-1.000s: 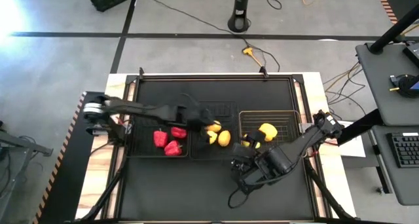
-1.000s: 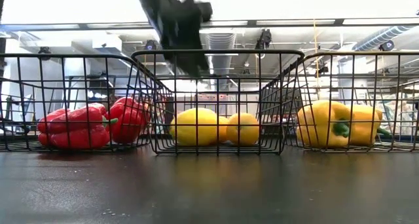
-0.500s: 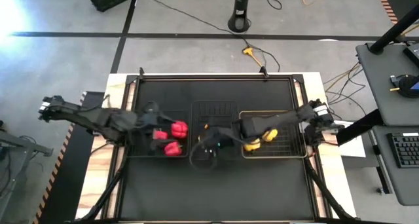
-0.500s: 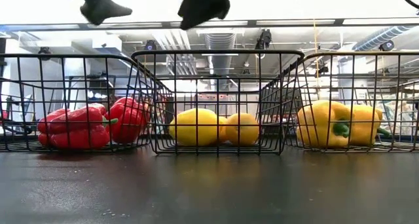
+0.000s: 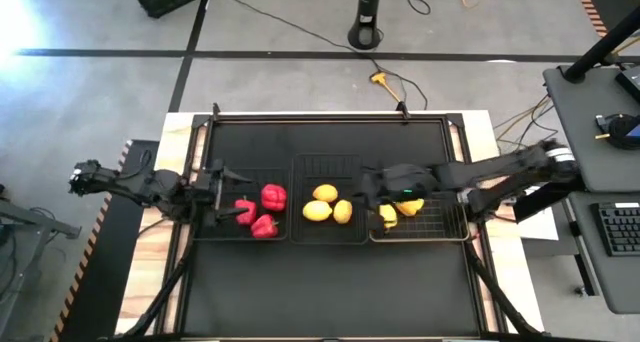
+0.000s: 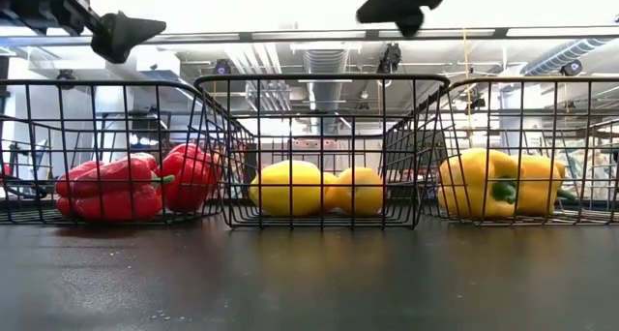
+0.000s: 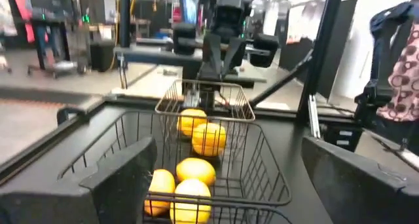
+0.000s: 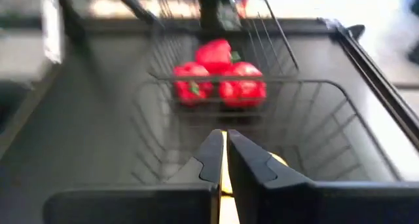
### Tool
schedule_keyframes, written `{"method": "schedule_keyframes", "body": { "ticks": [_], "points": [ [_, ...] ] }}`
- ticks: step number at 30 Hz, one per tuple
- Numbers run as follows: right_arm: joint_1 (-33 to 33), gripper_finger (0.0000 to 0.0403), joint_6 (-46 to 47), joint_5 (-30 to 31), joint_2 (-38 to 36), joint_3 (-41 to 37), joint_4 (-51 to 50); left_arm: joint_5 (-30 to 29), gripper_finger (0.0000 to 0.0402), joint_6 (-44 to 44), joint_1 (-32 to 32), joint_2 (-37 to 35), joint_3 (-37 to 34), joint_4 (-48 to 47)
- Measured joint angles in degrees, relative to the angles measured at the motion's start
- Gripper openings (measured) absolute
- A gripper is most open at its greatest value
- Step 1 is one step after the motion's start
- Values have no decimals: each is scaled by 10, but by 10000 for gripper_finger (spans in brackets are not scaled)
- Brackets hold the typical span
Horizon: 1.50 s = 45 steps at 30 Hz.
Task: Sort produce into baskets
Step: Return to Home Position
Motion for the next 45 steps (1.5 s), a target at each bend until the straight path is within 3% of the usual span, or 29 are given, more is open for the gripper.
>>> {"method": "schedule_keyframes", "body": {
  "ticks": [3,8,13,16,22,29,34,36,39,41,45],
  "points": [
    [1,11,17,-6,-78,-112,98,0,361,29,0,-6,-33,44],
    [-5,13,85,23,-186,-227,111,-7,361,68,0,-1,-41,50],
    [-4,13,168,33,-233,-286,119,-10,361,58,0,3,-41,85],
    [-4,13,194,35,-243,-301,130,-20,361,-16,1,1,-40,101],
    [-17,13,117,26,-275,-341,147,-22,361,19,1,-14,-56,102],
    [-69,13,40,-98,-374,-452,305,-28,361,41,1,-64,-102,129],
    [-101,13,28,-190,-496,-515,315,-23,361,48,1,-117,-117,116],
    [-101,13,28,-186,-558,-531,287,-15,361,50,1,-141,-117,90],
    [-99,13,32,-117,-650,-551,200,-27,361,50,3,-162,-117,36],
    [-99,13,27,-106,-709,-578,191,-40,361,48,4,-160,-119,6],
    [-97,13,27,-117,-702,-581,179,-36,361,57,5,-161,-145,39]
  ]
}}
